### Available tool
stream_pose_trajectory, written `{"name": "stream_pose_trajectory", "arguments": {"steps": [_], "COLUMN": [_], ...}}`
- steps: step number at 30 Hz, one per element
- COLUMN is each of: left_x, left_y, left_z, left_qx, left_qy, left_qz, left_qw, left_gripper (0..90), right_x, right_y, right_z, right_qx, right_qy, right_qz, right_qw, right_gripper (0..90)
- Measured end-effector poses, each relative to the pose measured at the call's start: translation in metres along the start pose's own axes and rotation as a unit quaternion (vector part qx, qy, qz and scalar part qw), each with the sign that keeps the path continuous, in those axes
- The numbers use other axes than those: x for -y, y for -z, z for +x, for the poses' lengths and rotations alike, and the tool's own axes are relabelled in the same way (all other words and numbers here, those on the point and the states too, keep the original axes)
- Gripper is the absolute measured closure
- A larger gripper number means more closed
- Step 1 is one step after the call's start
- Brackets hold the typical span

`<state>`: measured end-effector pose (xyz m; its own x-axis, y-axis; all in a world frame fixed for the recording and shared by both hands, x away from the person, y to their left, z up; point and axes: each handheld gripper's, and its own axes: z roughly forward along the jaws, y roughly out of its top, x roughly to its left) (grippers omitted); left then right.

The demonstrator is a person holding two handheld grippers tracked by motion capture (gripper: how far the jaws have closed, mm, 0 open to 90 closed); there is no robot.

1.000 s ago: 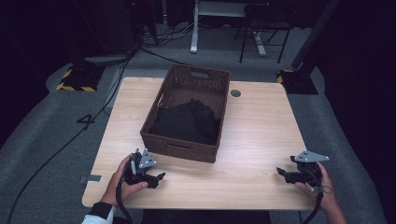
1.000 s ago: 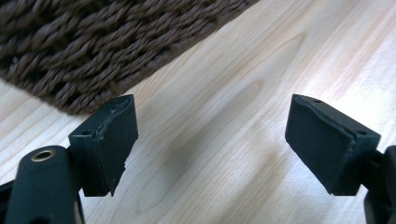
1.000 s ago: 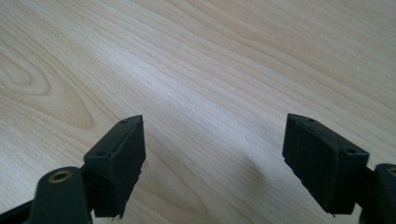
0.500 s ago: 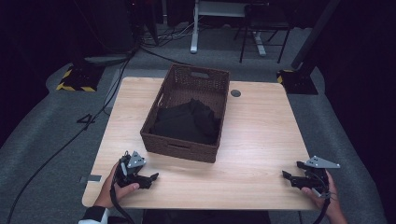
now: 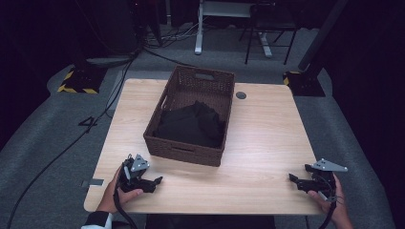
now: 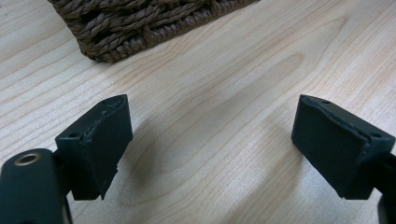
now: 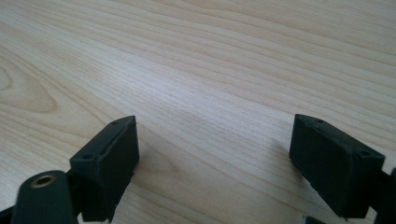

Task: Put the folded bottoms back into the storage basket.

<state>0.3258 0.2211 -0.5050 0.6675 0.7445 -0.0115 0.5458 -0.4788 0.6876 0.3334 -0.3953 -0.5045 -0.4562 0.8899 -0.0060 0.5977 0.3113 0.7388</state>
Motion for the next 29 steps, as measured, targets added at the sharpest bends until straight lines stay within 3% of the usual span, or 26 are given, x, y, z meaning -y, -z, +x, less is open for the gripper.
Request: {"name": "stream_pose_trajectory", "arguments": {"steps": [29], "left_x": [-0.0002], "left_y": [0.0000], "left_z": [0.0008], "left_qx": [0.001], "left_qy": [0.002], "left_qz": [0.001], "left_qw": [1.0000], "left_gripper": [12.9], "right_x": [-0.0002], "right_y": [-0.0004], "right_z": [0.0000], "right_qx": [0.004], "right_qy": [-0.003], "right_qz": [0.000], "right_qw": [1.0000], "right_gripper": [15.9]}}
